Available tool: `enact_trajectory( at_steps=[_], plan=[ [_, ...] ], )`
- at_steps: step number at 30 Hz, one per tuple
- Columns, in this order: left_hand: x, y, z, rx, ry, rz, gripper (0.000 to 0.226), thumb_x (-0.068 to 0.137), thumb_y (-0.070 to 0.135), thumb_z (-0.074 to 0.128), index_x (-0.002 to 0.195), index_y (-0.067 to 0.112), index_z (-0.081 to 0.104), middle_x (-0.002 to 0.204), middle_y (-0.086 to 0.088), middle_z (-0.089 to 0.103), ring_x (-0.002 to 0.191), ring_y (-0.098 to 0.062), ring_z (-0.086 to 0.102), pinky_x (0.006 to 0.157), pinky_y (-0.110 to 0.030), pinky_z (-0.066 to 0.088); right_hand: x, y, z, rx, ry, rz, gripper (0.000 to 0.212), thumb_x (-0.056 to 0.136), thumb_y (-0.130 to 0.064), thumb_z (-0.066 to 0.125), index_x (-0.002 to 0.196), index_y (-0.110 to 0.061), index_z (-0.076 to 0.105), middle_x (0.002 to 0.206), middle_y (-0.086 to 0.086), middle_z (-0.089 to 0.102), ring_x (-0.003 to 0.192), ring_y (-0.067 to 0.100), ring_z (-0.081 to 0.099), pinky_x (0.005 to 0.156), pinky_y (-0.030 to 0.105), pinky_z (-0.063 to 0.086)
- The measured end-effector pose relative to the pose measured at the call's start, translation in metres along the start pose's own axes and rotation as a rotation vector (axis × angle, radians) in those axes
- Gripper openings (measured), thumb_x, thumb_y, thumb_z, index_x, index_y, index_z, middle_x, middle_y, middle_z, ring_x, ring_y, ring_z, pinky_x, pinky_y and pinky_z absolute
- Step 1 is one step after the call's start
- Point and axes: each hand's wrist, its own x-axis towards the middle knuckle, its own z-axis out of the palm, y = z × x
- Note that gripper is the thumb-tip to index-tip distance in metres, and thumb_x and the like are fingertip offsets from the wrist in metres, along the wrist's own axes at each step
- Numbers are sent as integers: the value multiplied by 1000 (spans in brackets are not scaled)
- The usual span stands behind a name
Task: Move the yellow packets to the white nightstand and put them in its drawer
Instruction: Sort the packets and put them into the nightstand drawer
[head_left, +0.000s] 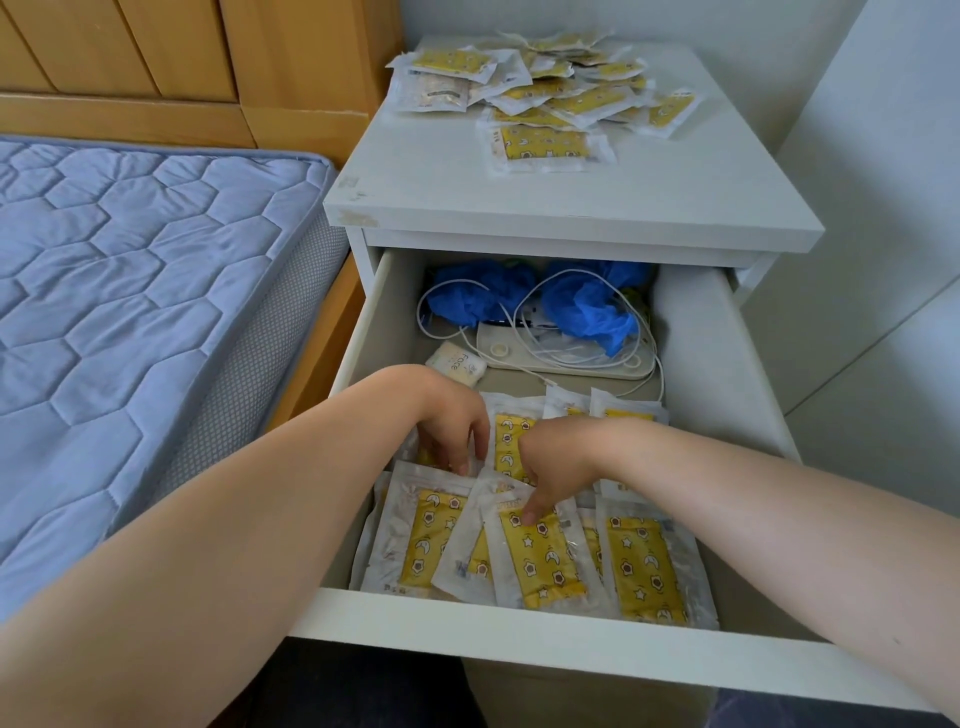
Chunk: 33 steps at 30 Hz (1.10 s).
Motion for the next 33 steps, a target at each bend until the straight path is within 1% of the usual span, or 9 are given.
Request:
enact_trajectory(
  at_steps=[3, 6, 11, 13, 16, 18, 22, 26, 33],
  plan=[
    [2, 1, 0, 9, 93, 5, 37, 81, 24, 75, 116, 22, 63, 86, 12, 56, 82, -11, 59, 72, -24, 49, 0, 6, -1, 97, -56, -19, 40, 81, -46, 69, 66, -11, 56, 59, -2, 56, 59, 17, 52, 56, 26, 44],
    [2, 2, 1, -3, 96, 12, 27, 83, 22, 72, 110, 21, 67, 92, 6, 61, 84, -12, 60, 71, -23, 49, 0, 8, -1, 186, -64, -23, 35, 81, -39, 71, 66, -13, 53, 60, -2, 59, 63, 18, 54, 61, 29, 46],
    [2, 7, 4, -17, 72, 39, 24, 86, 21, 69, 111, 20, 70, 82, 14, 60, 71, -2, 56, 76, -22, 50, 0, 9, -5, 288, -38, -15, 28, 83, -30, 71, 67, -14, 54, 61, -3, 60, 60, 16, 52, 57, 23, 44],
    [3, 10, 5, -30, 78, 47, 18, 86, 20, 69, 104, 17, 71, 77, 14, 61, 67, -1, 55, 76, -23, 51, -3, 12, -8, 308, -34, 5, 26, 84, -27, 70, 68, -13, 55, 59, -4, 60, 49, 12, 49, 45, 14, 40],
    [5, 14, 7, -148, 68, 41, 4, 88, 10, 65, 90, 13, 67, 68, 6, 64, 57, -3, 59, 62, -19, 52, -6, 19, -10, 398, -50, 61, 29, 86, -22, 69, 64, -15, 51, 56, -1, 61, 40, 9, 48, 42, 17, 42],
    [6, 15, 7, -251, 57, 37, 9, 88, 4, 62, 84, 10, 64, 65, 0, 66, 52, -4, 62, 54, -17, 51, -8, 23, -10, 473, -85, 114, 26, 87, -18, 68, 68, -18, 50, 55, 1, 63, 40, 10, 51, 44, 21, 46],
    [5, 19, 9, -334, -25, 30, 6, 88, 1, 63, 83, 5, 64, 64, -5, 69, 53, -9, 66, 52, -18, 54, -7, 23, -10, 557, -158, 175, 15, 92, -16, 61, 89, -1, 59, 54, 5, 63, 39, 13, 52, 39, 20, 45],
    [3, 14, 5, -384, -51, 20, 8, 88, 1, 63, 82, 4, 65, 67, -6, 70, 56, -12, 67, 54, -19, 55, -6, 23, -12, 598, -116, 223, 17, 95, -16, 57, 97, 0, 57, 45, 2, 61, 33, 11, 50, 36, 18, 43],
    [4, 10, 11, -400, -153, -32, 13, 90, -5, 57, 87, 3, 66, 73, -9, 70, 61, -14, 69, 63, -21, 58, -11, 18, -9, 553, -189, 167, 20, 95, -19, 56, 86, -2, 58, 56, 6, 64, 37, 13, 53, 40, 20, 46]
  ],
)
